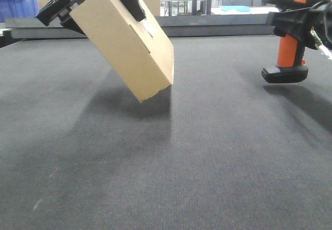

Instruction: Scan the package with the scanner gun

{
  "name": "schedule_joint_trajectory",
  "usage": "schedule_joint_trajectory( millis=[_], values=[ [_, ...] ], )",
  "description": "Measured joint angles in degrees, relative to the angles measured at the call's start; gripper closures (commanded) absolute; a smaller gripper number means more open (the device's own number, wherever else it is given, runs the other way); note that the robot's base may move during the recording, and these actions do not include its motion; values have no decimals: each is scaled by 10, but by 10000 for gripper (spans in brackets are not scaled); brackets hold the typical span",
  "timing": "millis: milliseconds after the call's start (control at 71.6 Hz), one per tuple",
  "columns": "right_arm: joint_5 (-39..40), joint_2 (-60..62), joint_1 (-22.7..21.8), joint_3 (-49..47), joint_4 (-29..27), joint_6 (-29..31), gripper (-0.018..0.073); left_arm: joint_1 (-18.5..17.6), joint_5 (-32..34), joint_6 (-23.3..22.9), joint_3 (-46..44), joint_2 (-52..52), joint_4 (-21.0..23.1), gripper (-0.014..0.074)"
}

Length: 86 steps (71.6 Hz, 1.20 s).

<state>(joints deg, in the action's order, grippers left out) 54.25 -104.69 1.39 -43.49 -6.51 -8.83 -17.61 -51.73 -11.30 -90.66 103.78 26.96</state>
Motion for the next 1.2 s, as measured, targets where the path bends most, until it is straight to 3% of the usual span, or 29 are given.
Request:
schedule_joint_trajectory(
  millis=[461,572,656,796,1047,1200],
  values=[
    [-3,-13,0,0,0,-23,706,0,3,0,0,0,0,707],
    [-3,-13,0,0,2,-23,575,0,3,0,0,0,0,707],
    [-3,-13,0,0,5,-23,385,0,3,0,0,0,0,707],
    [-3,-13,0,0,6,-23,205,0,3,0,0,0,0,707],
    [6,-13,0,-1,6,-23,7,0,1,0,0,0,0,707],
    [-10,-13,0,-1,7,-23,-1,0,-2,0,0,0,0,707]
  ],
)
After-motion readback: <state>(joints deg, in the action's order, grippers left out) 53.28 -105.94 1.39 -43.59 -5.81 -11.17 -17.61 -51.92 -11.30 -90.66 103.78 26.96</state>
